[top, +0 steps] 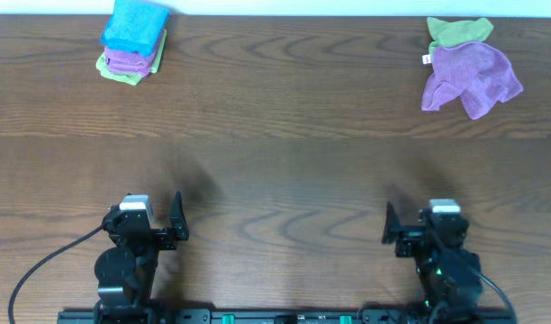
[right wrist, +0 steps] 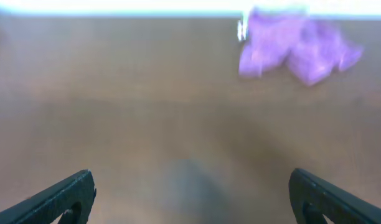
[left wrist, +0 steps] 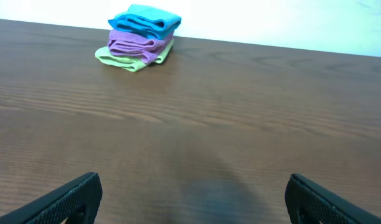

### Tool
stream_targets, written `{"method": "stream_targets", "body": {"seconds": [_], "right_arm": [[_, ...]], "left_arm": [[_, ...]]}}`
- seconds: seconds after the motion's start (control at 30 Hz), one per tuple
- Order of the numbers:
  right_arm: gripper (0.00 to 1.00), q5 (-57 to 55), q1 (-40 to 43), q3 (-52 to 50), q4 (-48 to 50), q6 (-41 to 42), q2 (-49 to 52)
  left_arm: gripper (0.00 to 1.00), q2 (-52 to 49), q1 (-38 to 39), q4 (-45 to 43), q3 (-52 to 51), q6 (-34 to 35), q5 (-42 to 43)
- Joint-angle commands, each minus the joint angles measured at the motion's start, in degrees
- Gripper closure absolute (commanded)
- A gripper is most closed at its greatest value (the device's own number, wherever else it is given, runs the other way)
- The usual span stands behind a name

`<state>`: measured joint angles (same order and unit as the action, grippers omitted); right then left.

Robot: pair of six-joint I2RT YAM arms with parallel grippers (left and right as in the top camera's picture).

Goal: Fold the cloth
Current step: 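Reach the right gripper to the crumpled purple cloth and grasp it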

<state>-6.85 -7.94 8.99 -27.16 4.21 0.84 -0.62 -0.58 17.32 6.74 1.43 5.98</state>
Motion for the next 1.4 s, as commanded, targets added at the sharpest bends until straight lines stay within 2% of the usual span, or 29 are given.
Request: {"method": "stream_targets", "body": {"seconds": [0.0, 0.2, 0.3, 0.37, 0.47, 0.57, 0.67, 0.8, 1.1, 1.37], "right_arm": [[0.01, 0.61, 0.48, 0.2, 4.72, 10.6, -0.52], [0.01, -5.18, 0.48, 0.22, 19.39, 12.35, -0.52], [0.01, -8.63, 0.52, 0.15, 20.22, 15.26, 0.48], [0.01, -9.46, 0.57, 0.09, 20.5, 15.5, 4.52], [0.01, -9.51, 1.6, 0.09, 24.85, 15.45, 12.55], [0.01, -9.51, 4.46, 0.28, 34.1, 15.45, 23.12], [0.01, -9.16, 9.22, 1.7, 43.04, 15.47, 35.01], [0.01, -4.81, 16.33, 8.09, 48.06, 15.47, 51.12], [0.01, -3.56, 23.32, 27.26, 48.04, 15.45, 78.01], [0.01, 2.67, 29.53, 41.64, 47.06, 15.3, 95.51]], "left_arm": [[0.05, 0.37, 0.13, 0.24, -1.4, -0.81, -0.61], [0.05, 0.37, 0.13, 0.22, -1.4, -0.81, -0.61], [0.05, 0.37, 0.13, 0.24, -1.4, -0.81, -0.61], [0.05, 0.37, 0.13, 0.22, -1.4, -0.81, -0.61], [0.05, 0.37, 0.13, 0.22, -1.4, -0.81, -0.61], [0.05, 0.37, 0.13, 0.24, -1.4, -0.81, -0.61], [0.05, 0.37, 0.13, 0.22, -1.4, -0.81, -0.61], [0.05, 0.37, 0.13, 0.22, -1.4, -0.83, -0.61], [0.05, 0.37, 0.13, 0.22, -1.4, -0.81, -0.61], [0.05, 0.37, 0.13, 0.22, -1.4, -0.81, -0.61]]}}
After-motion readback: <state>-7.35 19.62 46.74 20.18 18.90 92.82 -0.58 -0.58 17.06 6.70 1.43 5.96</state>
